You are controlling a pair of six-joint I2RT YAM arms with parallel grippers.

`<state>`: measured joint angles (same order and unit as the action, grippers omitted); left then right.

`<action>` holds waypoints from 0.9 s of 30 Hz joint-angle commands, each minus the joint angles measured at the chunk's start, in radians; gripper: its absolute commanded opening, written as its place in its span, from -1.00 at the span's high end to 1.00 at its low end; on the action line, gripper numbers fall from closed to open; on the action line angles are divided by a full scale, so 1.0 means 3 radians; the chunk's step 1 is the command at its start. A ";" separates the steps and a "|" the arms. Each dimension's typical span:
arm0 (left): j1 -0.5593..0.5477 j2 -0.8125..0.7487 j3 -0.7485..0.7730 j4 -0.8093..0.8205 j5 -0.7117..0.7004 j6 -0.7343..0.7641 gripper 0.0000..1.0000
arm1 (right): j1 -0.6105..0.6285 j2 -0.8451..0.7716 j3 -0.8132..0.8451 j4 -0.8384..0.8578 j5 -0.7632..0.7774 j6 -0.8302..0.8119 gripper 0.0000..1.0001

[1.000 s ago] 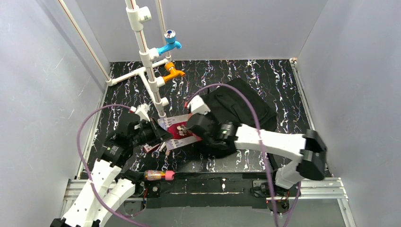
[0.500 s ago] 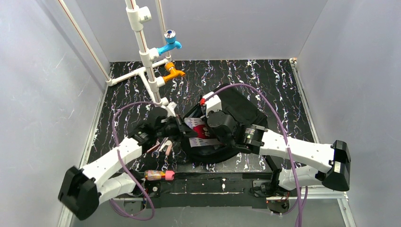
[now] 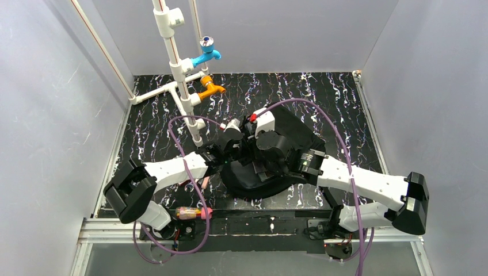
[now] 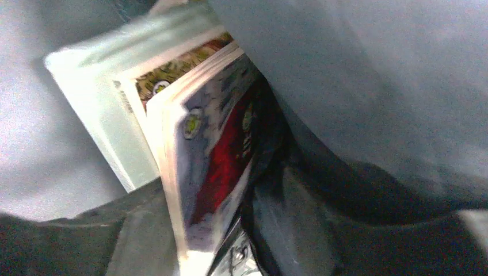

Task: Pack the student bag
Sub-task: Place the book in the student bag.

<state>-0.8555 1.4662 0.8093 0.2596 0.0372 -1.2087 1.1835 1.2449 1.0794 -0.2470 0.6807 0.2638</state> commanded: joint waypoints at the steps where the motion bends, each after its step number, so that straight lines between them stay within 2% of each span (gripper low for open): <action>1: 0.0013 -0.0047 0.0156 0.0029 -0.0262 0.0225 -0.36 | -0.0029 -0.0146 -0.0104 0.0096 -0.0007 0.0131 0.97; 4: 0.0012 -0.0116 0.0109 -0.0348 -0.0076 0.0355 -0.50 | -0.0042 -0.0140 -0.0084 -0.0070 0.0031 0.0182 0.97; 8: 0.0023 -0.0526 -0.0299 -0.0561 0.0174 0.0393 -0.52 | -0.0049 -0.0210 -0.0121 -0.0143 0.0027 0.0190 0.97; 14: 0.0066 -0.1455 -0.0455 -0.1513 0.0001 0.0781 -0.50 | -0.0078 -0.0252 -0.0139 -0.0220 -0.0021 0.0186 0.97; 17: 0.0108 -0.1746 -0.0488 -0.1611 -0.0027 0.0918 -0.35 | -0.0085 -0.0191 -0.0121 -0.0223 -0.0077 0.0169 0.97; 21: 0.0144 -0.1867 -0.0307 -0.1906 0.0031 0.1196 -0.19 | -0.0089 -0.0059 -0.0037 -0.0255 -0.0368 0.0193 0.97; 27: 0.0143 -0.2180 -0.0375 -0.1831 0.0372 0.1505 -0.29 | -0.0089 0.0197 0.0061 -0.0224 -0.0997 0.0269 0.97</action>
<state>-0.8162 0.8921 0.6910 -0.2581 0.0875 -0.8478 1.1595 1.2560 1.0382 -0.2981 0.5220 0.3237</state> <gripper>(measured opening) 0.625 0.044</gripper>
